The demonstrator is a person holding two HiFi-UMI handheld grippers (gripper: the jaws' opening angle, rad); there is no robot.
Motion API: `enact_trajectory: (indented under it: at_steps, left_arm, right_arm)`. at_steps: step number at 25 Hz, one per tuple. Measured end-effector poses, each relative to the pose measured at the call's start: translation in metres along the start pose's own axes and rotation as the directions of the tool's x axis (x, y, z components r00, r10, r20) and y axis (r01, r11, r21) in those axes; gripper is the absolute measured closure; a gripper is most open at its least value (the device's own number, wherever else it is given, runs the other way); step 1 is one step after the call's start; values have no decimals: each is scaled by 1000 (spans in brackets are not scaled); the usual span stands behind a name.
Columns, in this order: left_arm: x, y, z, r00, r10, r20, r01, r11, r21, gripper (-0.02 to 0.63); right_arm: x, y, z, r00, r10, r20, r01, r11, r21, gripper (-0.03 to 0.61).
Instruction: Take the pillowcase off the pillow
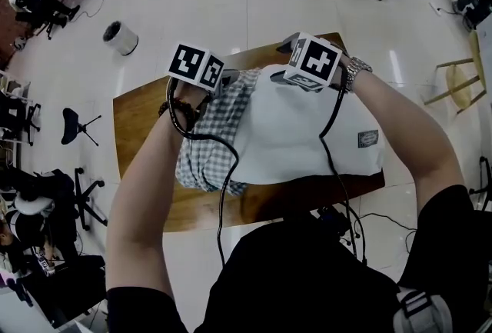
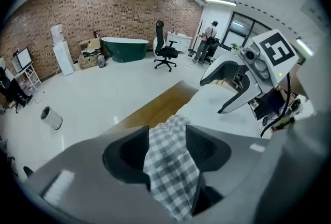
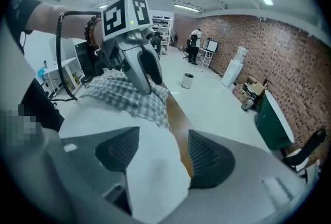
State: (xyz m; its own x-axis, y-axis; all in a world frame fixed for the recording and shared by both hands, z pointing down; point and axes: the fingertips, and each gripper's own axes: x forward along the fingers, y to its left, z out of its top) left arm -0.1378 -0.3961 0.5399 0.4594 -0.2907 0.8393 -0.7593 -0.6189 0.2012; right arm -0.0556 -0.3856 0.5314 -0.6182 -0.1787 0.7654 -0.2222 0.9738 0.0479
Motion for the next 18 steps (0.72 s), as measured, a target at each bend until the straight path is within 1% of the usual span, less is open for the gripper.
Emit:
enact_trajectory:
  at_steps: [3, 7, 9, 12, 14, 15, 16, 18]
  left_arm:
    - [24, 9, 3, 997, -44, -66, 43, 999, -18, 382]
    - [56, 18, -3, 985, -79, -152, 74, 997, -36, 380]
    - [70, 24, -6, 974, -92, -206, 85, 995, -45, 380]
    - [85, 38, -8, 946, -121, -300, 107, 992, -62, 380]
    - [95, 46, -10, 925, -142, -351, 122, 989, -79, 382]
    - [99, 49, -11, 917, -149, -370, 125, 988, -88, 387]
    - [103, 53, -12, 910, -153, -385, 124, 987, -98, 398]
    - [106, 60, -11, 903, -148, -403, 110, 987, -117, 460]
  right_arm:
    - [19, -10, -5, 997, 61, -41, -61, 998, 7, 281]
    - [44, -16, -21, 987, 127, -98, -125, 992, 26, 279]
    - [56, -17, -32, 978, 165, -127, -161, 986, 39, 279]
    - [71, -21, -41, 960, 229, -159, -219, 973, 75, 285]
    - [75, -22, -43, 949, 266, -170, -253, 963, 93, 338]
    - [75, -22, -44, 945, 276, -174, -263, 960, 94, 372]
    - [75, -23, -43, 944, 279, -179, -267, 960, 88, 418]
    - [71, -25, -42, 947, 261, -188, -254, 965, 63, 506]
